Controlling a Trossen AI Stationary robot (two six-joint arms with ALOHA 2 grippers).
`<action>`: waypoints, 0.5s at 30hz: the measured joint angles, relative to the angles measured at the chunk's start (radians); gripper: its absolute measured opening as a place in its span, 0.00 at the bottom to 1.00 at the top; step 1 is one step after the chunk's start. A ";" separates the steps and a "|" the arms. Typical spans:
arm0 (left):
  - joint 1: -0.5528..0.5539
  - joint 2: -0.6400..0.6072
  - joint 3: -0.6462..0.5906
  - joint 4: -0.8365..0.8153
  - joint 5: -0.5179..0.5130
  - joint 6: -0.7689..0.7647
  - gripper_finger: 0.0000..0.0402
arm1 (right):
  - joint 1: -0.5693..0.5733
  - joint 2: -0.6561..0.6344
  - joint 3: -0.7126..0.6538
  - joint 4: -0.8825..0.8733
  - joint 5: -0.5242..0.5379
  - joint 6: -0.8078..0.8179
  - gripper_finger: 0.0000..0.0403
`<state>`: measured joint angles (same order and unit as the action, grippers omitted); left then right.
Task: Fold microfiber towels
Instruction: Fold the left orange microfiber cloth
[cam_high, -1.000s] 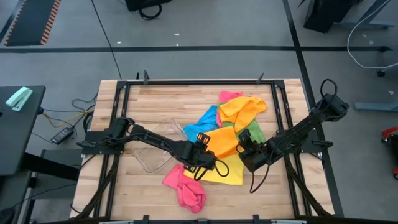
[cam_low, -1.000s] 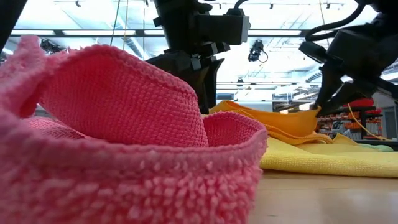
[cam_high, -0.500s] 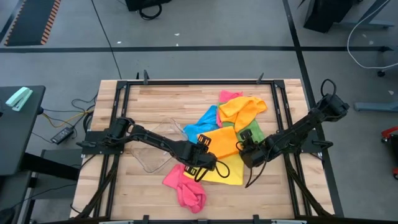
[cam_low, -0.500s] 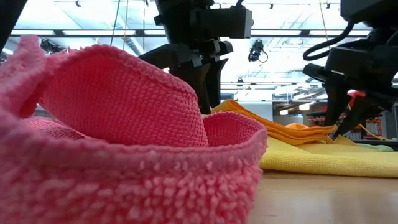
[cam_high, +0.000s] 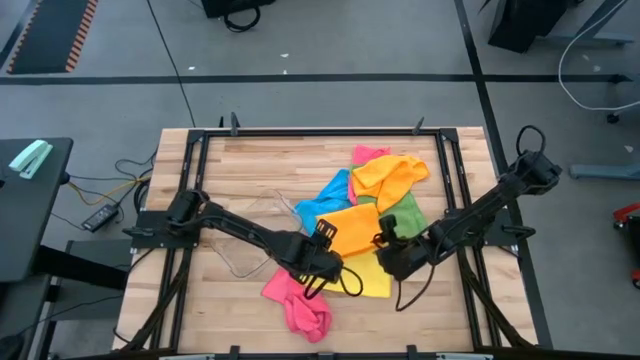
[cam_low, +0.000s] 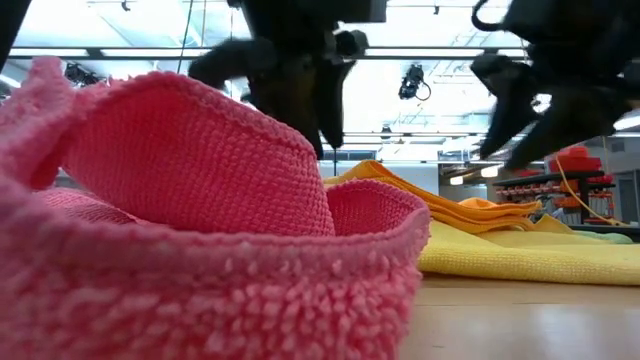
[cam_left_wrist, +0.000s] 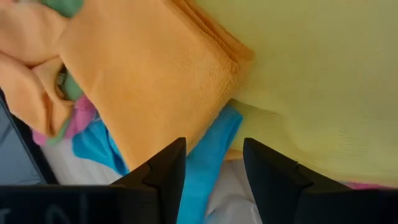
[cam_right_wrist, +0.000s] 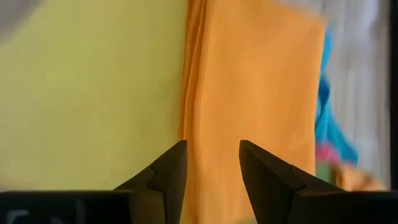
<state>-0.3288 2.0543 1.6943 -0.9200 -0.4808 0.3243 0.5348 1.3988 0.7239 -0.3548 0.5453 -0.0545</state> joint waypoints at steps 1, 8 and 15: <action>0.005 -0.005 0.000 -0.010 0.000 -0.015 0.41 | 0.000 0.003 -0.012 0.047 0.002 -0.026 0.38; 0.048 -0.023 0.000 -0.053 0.002 -0.051 0.38 | -0.003 0.089 -0.043 0.316 0.046 -0.159 0.38; 0.074 -0.022 0.000 -0.051 0.049 -0.068 0.35 | -0.009 0.215 -0.043 0.531 0.079 -0.268 0.38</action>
<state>-0.2546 2.0319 1.6943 -0.9712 -0.4314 0.2560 0.5259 1.6133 0.6811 0.1766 0.6243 -0.3228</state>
